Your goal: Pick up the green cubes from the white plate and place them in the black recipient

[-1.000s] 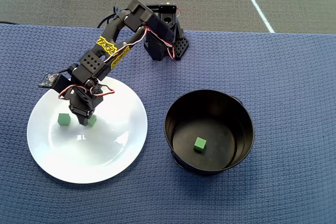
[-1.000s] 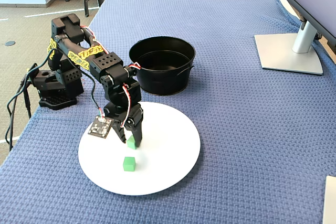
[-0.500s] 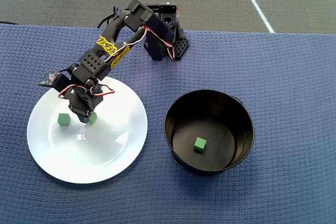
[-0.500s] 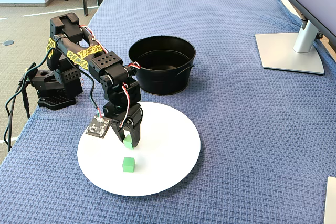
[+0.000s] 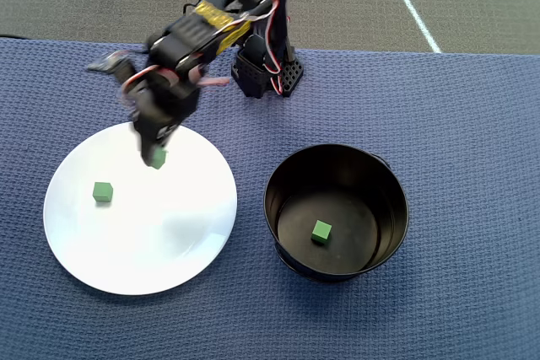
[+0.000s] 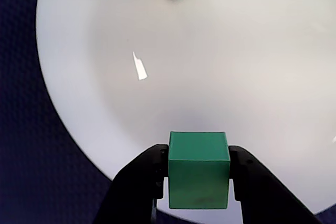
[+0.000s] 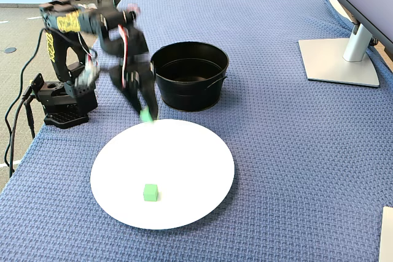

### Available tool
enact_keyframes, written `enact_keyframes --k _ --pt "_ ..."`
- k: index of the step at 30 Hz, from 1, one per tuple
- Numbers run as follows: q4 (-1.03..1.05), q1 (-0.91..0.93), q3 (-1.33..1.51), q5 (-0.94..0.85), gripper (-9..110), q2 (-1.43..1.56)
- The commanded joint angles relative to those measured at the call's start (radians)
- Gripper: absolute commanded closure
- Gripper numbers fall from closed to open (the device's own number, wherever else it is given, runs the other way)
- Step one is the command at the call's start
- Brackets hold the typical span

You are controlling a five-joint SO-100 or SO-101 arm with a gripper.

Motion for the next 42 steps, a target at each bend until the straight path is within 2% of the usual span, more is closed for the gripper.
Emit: enact_keyframes --k 1,5,13,18,25,28,34,37,39,42 --pt "0.077 -0.166 0.018 0.063 102 0.233" --pt "0.061 -0.367 0.101 0.118 102 0.35" --pt "-0.164 -0.69 0.356 0.209 102 0.382" --pt "-0.33 -0.784 0.44 0.204 102 0.337" --pt "-0.337 -0.833 0.382 0.232 102 0.249" --pt "-0.322 -0.841 0.38 0.224 79 0.25" --pt "-0.259 -0.839 0.353 0.221 73 0.307" --pt "-0.229 -0.819 0.333 0.21 81 0.345" --pt "-0.184 -0.772 0.282 0.236 98 0.374" --pt "-0.083 -0.667 0.183 0.236 102 0.405"
